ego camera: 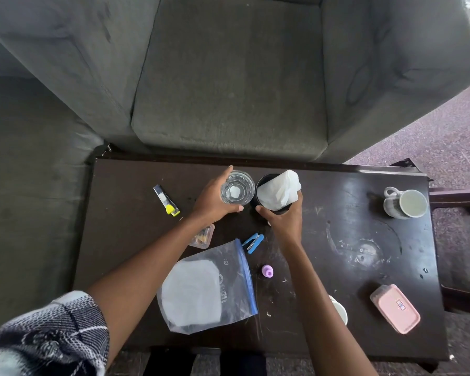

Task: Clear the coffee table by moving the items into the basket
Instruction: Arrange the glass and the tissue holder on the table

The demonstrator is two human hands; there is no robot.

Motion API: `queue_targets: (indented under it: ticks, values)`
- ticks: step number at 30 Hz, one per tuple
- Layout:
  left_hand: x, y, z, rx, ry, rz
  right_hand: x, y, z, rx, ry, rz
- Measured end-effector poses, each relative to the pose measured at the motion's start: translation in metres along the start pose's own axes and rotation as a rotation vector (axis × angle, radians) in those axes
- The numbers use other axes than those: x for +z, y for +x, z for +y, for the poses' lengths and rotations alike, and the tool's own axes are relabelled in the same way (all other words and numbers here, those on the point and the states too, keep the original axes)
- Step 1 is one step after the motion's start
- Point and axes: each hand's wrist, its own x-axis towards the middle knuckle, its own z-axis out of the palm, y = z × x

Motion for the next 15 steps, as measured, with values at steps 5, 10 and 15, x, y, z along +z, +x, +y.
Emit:
queue_targets:
  ticks: [5,10,15]
  values:
    - [0.001,0.001,-0.001,0.000,0.005,0.003,0.000,0.000,-0.001,-0.002,-0.009,-0.013]
    - [0.000,0.001,-0.001,0.007,-0.012,-0.007,0.001,-0.001,-0.004,0.011,-0.005,-0.030]
    - [-0.007,-0.014,-0.003,-0.051,-0.159,-0.041,-0.007,-0.013,-0.006,0.058,0.002,0.031]
